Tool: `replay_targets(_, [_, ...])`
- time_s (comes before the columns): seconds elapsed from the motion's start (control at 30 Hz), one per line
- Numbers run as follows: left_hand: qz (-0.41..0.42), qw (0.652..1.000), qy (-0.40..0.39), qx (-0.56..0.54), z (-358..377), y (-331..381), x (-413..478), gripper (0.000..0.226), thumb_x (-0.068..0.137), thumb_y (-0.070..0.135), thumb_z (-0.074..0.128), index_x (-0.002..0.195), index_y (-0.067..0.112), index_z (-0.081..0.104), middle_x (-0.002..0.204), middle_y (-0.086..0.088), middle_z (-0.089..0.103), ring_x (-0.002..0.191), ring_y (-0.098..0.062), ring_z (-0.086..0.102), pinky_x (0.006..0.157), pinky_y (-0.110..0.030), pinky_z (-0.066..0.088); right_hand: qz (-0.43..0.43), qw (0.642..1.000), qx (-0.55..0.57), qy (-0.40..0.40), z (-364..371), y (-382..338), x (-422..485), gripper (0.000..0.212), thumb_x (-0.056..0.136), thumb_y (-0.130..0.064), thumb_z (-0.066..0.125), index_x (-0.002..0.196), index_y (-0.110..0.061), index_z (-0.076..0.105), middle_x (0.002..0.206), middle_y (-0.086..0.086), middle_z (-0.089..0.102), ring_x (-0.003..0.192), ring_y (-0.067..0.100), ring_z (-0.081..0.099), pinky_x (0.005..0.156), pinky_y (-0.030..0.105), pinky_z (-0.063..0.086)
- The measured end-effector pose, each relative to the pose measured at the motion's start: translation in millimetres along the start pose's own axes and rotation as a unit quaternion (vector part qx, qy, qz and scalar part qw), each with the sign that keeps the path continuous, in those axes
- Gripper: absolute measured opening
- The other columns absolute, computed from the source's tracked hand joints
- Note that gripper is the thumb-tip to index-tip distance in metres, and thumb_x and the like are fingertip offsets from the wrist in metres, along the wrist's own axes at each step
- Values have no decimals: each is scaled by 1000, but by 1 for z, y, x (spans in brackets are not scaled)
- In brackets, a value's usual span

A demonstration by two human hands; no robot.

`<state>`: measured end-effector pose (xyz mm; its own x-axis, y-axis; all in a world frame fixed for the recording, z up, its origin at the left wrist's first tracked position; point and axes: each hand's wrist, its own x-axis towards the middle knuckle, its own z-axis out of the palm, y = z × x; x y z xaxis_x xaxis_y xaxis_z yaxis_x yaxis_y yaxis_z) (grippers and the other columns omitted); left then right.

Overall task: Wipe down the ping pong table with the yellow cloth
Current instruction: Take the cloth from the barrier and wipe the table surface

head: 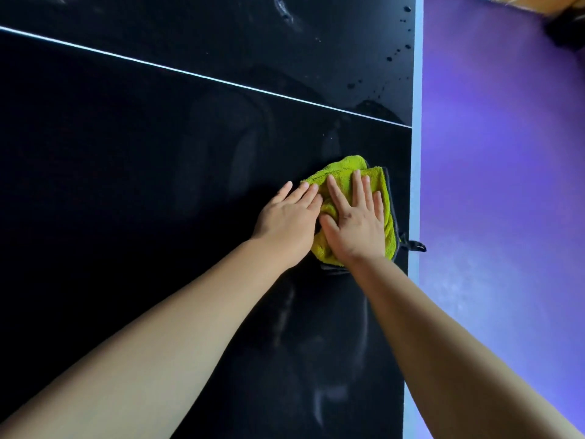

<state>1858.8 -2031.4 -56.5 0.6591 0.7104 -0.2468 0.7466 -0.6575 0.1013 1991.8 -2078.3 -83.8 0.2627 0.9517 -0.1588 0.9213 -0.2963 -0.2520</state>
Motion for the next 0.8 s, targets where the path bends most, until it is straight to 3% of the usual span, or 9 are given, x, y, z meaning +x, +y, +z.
replay_targets(0.2, [-58, 998, 11, -19, 20, -61, -98, 55, 97, 17, 17, 151, 14, 8, 158, -1, 0, 145, -13, -4, 114, -32, -10, -118, 993, -3, -26, 25, -84, -36, 68, 88, -54, 24, 154, -40, 15, 164, 9, 0, 150, 25, -9, 121, 42, -6])
replay_targets(0.3, [-100, 995, 7, -14, 26, -95, -146, 67, 83, 20, 6, 145, 12, 32, 153, -3, 26, 142, -15, 20, 114, -33, 1, -176, 983, -6, -48, 39, -131, -50, 70, 86, -56, 24, 154, -39, 17, 163, 10, 2, 150, 27, -6, 122, 44, -3])
replay_targets(0.37, [-134, 991, 4, -6, 31, -118, -173, 66, 81, 20, 13, 135, 10, 49, 143, -5, 45, 134, -17, 39, 115, -33, 14, -210, 976, -11, -52, 50, -162, -55, 68, 88, -55, 27, 153, -38, 21, 163, 11, 6, 151, 28, -2, 122, 47, 1])
replay_targets(0.43, [-159, 987, 15, -15, 31, -140, -195, 60, 82, 19, 21, 131, 8, 54, 137, -7, 51, 129, -19, 45, 111, -34, 17, -240, 969, -17, -54, 59, -194, -57, 66, 89, -55, 29, 153, -37, 23, 163, 11, 9, 151, 29, 1, 122, 47, 2])
replay_targets(0.5, [-182, 983, 19, -15, 31, -158, -213, 53, 88, 15, 28, 138, 9, 43, 144, -5, 42, 136, -17, 36, 114, -33, 11, -273, 960, -25, -62, 66, -222, -54, 65, 91, -53, 35, 153, -38, 22, 163, 10, 6, 151, 28, -1, 122, 46, 0])
replay_targets(0.6, [-200, 979, 10, -38, 29, -175, -220, 54, 97, 16, 32, 149, 14, 18, 155, 1, 14, 144, -11, 9, 116, -31, -1, -315, 946, -43, -70, 70, -241, -37, 66, 93, -51, 43, 153, -40, 18, 164, 6, 2, 151, 25, -4, 122, 44, -3])
replay_targets(0.8, [-242, 967, 27, -77, 21, -189, -175, 52, 100, 15, 29, 150, 12, 15, 158, -2, 8, 145, -15, 2, 118, -31, 0, -340, 936, -43, -81, 63, -245, 13, 63, 96, -50, 41, 153, -40, 16, 164, 3, 0, 150, 20, -7, 121, 41, -7])
